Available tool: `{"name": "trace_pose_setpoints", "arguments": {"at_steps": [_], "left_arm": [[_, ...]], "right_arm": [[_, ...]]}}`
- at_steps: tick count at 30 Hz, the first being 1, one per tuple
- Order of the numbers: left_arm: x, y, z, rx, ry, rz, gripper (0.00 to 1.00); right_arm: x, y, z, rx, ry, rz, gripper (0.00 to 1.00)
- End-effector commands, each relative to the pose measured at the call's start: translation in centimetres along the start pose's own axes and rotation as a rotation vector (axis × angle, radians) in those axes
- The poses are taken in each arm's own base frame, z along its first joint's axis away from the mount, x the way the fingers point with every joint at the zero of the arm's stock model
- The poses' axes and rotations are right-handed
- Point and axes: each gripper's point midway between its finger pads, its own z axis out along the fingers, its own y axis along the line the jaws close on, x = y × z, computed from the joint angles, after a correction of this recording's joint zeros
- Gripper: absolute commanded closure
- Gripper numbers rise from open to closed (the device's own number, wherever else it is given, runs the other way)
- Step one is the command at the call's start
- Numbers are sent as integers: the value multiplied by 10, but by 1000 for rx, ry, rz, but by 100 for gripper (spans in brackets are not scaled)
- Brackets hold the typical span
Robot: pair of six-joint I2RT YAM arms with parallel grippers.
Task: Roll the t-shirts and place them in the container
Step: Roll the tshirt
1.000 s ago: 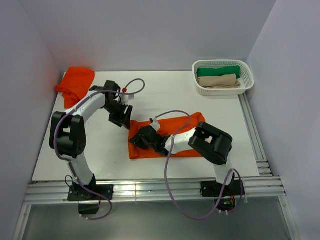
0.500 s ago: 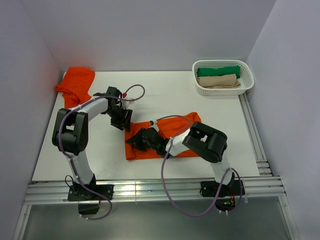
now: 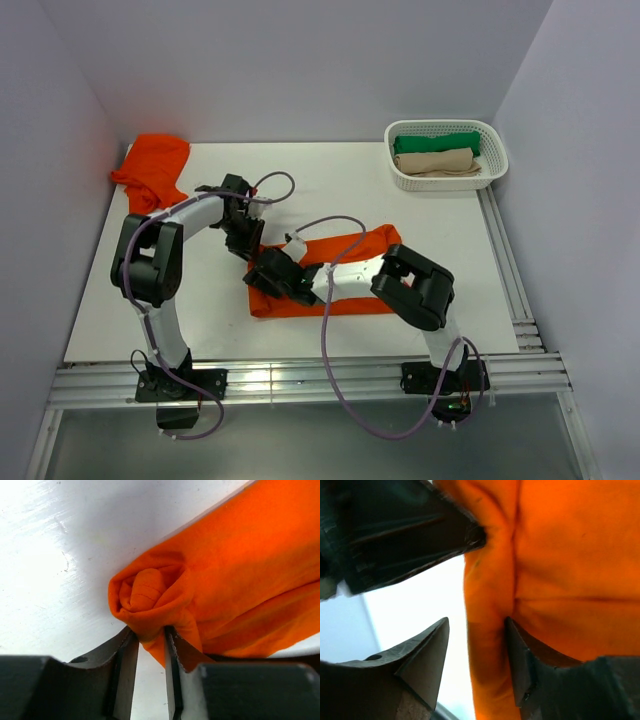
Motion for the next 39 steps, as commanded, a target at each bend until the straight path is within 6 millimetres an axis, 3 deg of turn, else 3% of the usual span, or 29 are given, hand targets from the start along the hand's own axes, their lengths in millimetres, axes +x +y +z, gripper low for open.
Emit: {"name": "trace_pose_setpoints", "arguments": {"at_steps": [1, 8, 9, 12, 17, 23, 27, 39], "left_arm": [[-14, 7, -5, -92, -40, 31, 70], [-12, 4, -8, -127, -22, 66, 70], [-13, 4, -9, -133, -23, 70, 70], [-13, 3, -9, -136, -16, 76, 70], [-13, 0, -11, -141, -6, 86, 70], [-14, -3, -13, -140, 3, 92, 70], [-14, -5, -13, -142, 8, 97, 71], [-16, -11, -12, -144, 16, 110, 70]], "right_arm": [[-17, -14, -31, 220, -118, -171, 42], [-25, -14, -62, 416, -182, -315, 41], [-28, 0, -65, 403, -197, -319, 41], [-33, 14, -72, 412, -264, -385, 41], [-30, 39, -62, 364, -297, -477, 51], [-21, 46, -39, 340, -294, -543, 58], [-16, 35, -24, 364, -284, -573, 58], [1, -6, -12, 459, -230, -591, 58]]}}
